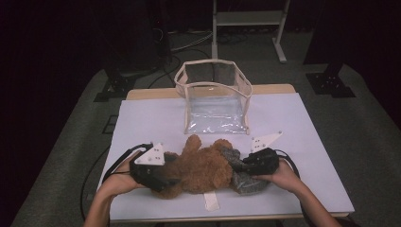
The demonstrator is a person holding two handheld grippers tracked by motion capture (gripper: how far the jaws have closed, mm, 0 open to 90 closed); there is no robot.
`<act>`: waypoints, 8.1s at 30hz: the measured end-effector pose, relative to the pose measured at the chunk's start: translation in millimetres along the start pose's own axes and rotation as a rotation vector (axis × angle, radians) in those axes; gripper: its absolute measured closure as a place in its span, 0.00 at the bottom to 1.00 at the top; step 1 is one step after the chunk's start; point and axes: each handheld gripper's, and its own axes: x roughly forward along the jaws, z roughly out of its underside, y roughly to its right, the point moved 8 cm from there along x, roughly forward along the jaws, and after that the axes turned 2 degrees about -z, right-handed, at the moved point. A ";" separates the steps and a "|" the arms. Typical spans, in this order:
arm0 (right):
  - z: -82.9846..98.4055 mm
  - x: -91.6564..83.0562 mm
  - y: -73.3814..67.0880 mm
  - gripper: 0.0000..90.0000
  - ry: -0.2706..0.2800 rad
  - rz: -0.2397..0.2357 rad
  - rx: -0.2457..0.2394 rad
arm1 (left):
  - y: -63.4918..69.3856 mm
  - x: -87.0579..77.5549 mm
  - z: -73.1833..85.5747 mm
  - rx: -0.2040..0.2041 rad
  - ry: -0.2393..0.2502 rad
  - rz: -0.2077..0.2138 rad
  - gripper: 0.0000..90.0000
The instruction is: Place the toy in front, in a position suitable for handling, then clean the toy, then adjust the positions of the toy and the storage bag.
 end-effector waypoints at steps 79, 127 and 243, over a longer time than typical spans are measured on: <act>114.0 -162.2 55.3 0.80 -0.044 0.445 0.205 | 7.4 75.8 -26.6 0.026 -0.014 0.078 0.24; 5.0 -47.7 -18.4 0.54 0.035 0.035 -0.086 | 3.3 38.4 13.5 -0.120 0.041 0.089 0.29; -171.3 -30.9 67.3 0.45 -0.107 0.042 -0.212 | -15.4 -6.6 3.0 -0.077 0.184 -0.042 0.11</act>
